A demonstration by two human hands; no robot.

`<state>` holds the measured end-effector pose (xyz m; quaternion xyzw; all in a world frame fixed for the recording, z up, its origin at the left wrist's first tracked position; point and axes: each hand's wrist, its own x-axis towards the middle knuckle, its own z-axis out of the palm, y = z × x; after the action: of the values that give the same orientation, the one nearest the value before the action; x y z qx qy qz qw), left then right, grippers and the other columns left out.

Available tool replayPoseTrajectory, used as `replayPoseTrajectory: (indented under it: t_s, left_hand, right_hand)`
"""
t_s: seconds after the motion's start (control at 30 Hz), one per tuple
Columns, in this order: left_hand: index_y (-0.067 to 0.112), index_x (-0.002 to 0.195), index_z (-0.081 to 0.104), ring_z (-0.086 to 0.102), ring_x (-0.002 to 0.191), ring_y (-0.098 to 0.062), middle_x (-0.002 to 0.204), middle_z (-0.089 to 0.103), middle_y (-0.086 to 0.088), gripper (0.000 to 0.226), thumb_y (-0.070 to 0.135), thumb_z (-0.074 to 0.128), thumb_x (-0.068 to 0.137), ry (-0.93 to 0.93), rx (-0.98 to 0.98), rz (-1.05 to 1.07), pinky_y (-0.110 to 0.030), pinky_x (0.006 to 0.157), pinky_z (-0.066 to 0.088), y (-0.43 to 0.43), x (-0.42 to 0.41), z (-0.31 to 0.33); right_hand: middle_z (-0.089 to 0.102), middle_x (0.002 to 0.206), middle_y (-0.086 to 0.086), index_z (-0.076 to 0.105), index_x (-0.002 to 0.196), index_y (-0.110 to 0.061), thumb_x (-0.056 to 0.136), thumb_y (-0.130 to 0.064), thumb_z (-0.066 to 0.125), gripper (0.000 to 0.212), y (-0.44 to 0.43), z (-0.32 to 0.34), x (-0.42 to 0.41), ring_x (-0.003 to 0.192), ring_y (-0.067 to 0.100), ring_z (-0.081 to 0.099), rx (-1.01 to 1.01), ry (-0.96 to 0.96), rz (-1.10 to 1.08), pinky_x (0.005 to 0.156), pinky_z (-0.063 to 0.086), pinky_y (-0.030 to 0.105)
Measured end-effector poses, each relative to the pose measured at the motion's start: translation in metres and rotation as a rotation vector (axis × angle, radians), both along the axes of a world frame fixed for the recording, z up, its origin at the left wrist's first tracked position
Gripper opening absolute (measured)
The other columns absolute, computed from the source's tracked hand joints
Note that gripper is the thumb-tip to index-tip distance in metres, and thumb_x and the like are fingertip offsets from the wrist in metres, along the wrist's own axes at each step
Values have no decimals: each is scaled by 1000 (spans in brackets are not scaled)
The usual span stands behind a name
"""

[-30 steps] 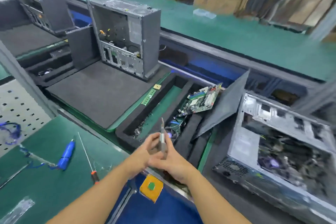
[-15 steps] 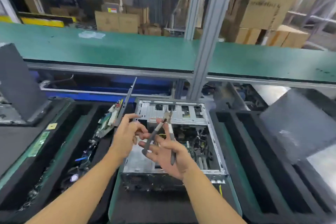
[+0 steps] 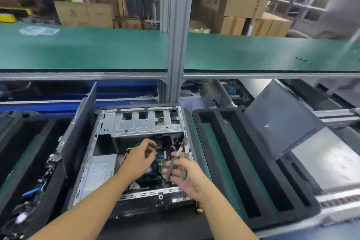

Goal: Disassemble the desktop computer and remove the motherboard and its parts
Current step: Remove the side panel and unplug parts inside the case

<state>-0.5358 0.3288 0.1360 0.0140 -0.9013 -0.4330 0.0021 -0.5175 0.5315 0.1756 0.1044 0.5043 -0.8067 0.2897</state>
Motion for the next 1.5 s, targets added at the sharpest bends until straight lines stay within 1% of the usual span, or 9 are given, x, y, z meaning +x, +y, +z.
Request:
replayPoseTrajectory:
  t_s: [0.1, 0.23, 0.3, 0.4, 0.63, 0.87, 1.13, 1.27, 1.5]
  left_hand:
    - [39, 110, 53, 60, 86, -2, 97, 64, 18, 26, 19, 59, 94, -29, -91, -139, -29, 83, 51, 4, -14, -5]
    - [34, 123, 59, 57, 91, 2, 109, 61, 19, 32, 22, 62, 94, 16, -128, -208, -23, 85, 48, 14, -36, -12]
    - [35, 123, 62, 57, 96, 2, 112, 62, 19, 31, 24, 64, 94, 26, -90, -244, -22, 87, 46, 18, -44, -17]
    - [35, 113, 67, 58, 99, 4, 108, 65, 22, 24, 24, 68, 92, 41, 10, -231, -12, 83, 40, 24, -54, -23]
    - [38, 84, 68, 62, 80, 12, 80, 70, 22, 22, 20, 79, 82, 14, 186, -189, -2, 67, 42, 23, -68, -33]
    - [26, 86, 71, 69, 79, 1, 79, 75, 9, 13, 15, 78, 83, -166, 507, -99, -7, 66, 46, 27, -70, -40]
    - [5, 101, 69, 73, 87, -26, 96, 75, -17, 15, -1, 68, 88, -399, 1037, 9, -30, 76, 57, 36, -63, -55]
    - [1, 104, 66, 74, 79, -23, 96, 74, -20, 19, -5, 69, 86, -448, 1178, 4, -25, 64, 57, 36, -61, -53]
    - [6, 94, 64, 71, 73, -18, 86, 73, -14, 14, -7, 64, 88, -439, 1232, 16, -24, 60, 54, 39, -63, -54]
  right_hand:
    - [60, 76, 14, 48, 122, 0, 97, -3, 50, 25, -1, -4, -1, 65, 30, 59, 27, -24, 1, 61, 55, 40]
    - [64, 106, 25, 49, 131, -1, 86, -18, 67, 52, 3, 3, -2, 100, 43, 65, -43, -91, 18, 99, 50, 55]
    - [59, 110, 28, 49, 130, 1, 74, -21, 74, 65, 3, 4, 0, 104, 47, 63, -95, -132, 18, 101, 48, 55]
    - [57, 109, 28, 47, 124, -2, 74, -27, 73, 61, 6, 1, -3, 106, 48, 59, -144, -168, 23, 97, 50, 54]
    - [58, 114, 25, 42, 130, 0, 87, -44, 55, 63, 10, 2, -1, 106, 43, 59, -17, -178, 316, 108, 35, 59]
    - [58, 114, 27, 44, 130, 1, 88, -43, 57, 62, -4, 6, -9, 106, 44, 58, 63, -218, 299, 105, 41, 58]
    - [57, 115, 27, 42, 140, -2, 87, -39, 56, 66, -6, 3, -10, 106, 42, 59, 75, -196, 271, 104, 42, 59]
    - [58, 115, 26, 41, 141, -2, 88, -40, 55, 67, -6, 3, -10, 105, 42, 59, 86, -191, 267, 104, 42, 60]
    - [55, 116, 26, 42, 140, -3, 89, -37, 52, 62, -13, 8, -16, 105, 41, 58, 89, -210, 245, 103, 40, 63]
